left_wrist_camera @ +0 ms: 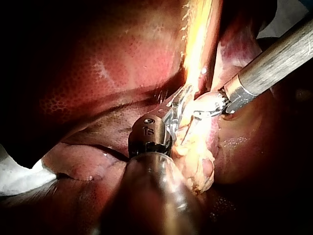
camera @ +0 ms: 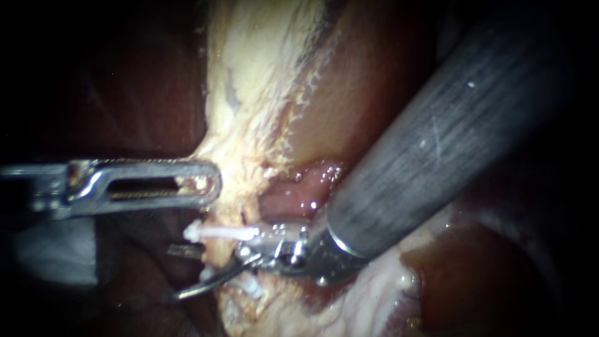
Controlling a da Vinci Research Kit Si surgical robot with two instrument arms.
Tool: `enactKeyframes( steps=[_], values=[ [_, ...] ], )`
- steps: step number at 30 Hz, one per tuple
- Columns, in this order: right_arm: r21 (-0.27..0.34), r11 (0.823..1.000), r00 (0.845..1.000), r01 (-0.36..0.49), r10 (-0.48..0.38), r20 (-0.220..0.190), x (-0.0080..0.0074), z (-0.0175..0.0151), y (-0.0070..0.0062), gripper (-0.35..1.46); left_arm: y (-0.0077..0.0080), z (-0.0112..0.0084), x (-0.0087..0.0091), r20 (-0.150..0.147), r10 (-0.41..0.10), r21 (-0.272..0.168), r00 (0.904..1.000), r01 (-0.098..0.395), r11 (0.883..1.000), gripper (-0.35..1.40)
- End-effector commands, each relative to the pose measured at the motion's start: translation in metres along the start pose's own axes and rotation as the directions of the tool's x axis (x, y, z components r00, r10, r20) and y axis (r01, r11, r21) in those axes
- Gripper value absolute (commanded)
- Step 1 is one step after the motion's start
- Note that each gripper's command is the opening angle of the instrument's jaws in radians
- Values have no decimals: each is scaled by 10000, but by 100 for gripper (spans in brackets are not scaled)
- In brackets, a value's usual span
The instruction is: Go to the cutting position left tube
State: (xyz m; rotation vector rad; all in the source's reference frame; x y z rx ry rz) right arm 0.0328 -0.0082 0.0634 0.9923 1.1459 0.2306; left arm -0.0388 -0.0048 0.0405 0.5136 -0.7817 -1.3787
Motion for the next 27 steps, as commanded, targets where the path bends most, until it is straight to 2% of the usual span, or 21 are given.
enactKeyframes(
  steps=[1, 27],
  values=[
    [15, 10000, 10000, -60, 60, 11, -1, -1, 2, 126, 0, 0, 0, 3, -1, -8, 10000, 1, 10000, -35],
    [16, 9999, 9999, -114, 114, 12, -3, -3, 5, 126, -1, 0, 1, 11, -6, -18, 10000, 6, 10000, -35]
  ],
)
